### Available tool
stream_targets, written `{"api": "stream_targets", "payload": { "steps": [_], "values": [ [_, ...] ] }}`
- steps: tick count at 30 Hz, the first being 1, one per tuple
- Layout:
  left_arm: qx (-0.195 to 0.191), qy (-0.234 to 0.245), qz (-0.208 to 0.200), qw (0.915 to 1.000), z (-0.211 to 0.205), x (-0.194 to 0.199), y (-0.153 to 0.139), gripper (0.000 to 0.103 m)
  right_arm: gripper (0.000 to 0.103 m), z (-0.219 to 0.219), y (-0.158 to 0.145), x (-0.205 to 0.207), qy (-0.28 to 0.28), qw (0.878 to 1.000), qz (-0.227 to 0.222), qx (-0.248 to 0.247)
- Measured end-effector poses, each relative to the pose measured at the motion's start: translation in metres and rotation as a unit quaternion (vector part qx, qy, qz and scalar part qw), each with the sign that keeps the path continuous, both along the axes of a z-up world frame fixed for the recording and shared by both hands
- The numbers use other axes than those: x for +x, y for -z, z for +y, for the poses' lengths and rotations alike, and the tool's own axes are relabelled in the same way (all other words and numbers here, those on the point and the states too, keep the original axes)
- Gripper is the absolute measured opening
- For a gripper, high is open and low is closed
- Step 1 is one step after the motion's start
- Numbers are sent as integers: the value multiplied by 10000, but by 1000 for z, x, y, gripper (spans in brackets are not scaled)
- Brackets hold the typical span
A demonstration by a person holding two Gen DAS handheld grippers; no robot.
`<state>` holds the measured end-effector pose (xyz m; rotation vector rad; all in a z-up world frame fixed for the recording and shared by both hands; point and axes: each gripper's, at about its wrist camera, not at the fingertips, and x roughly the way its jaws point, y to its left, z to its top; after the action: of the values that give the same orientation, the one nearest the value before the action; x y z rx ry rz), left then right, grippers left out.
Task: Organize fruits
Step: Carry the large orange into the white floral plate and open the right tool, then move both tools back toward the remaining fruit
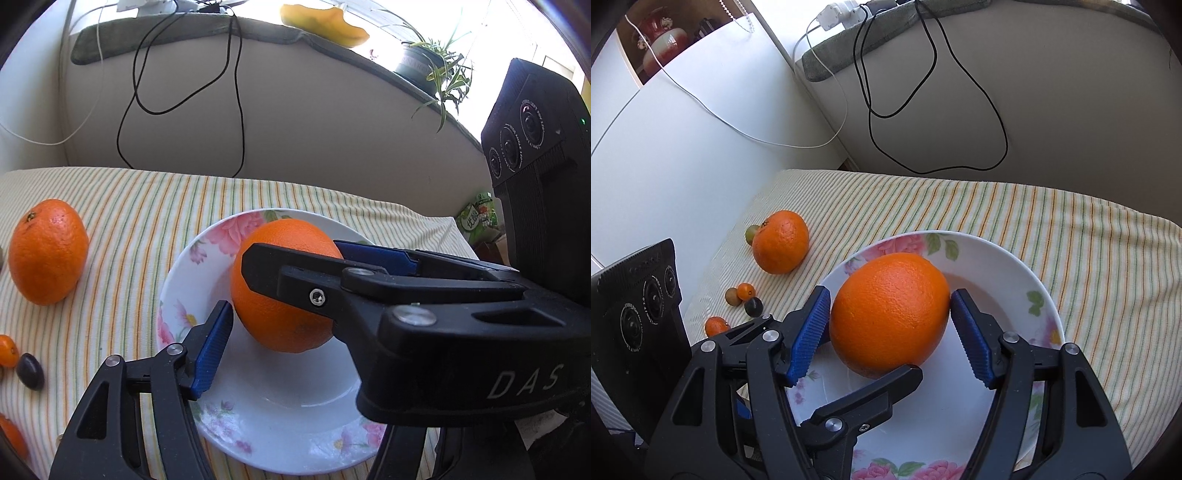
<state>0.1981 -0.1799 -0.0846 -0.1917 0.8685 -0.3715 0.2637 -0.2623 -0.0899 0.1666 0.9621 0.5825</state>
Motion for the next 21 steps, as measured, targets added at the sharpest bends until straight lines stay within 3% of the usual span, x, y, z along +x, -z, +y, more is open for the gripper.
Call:
{"api": "stream_targets", "payload": {
  "steps": [5, 13, 21],
  "values": [
    [5, -42, -19, 10000, 6, -8, -3, 70, 78, -3, -8, -7, 101, 9999, -107, -22],
    [-145, -64, -89, 9998, 23, -25, -12, 70, 79, -8, -27, -26, 269, 9991, -325, -18],
    [-276, -63, -466, 9985, 38, -50, -35, 70, 79, -18, -55, -56, 455, 9970, -617, 137]
  ]
}}
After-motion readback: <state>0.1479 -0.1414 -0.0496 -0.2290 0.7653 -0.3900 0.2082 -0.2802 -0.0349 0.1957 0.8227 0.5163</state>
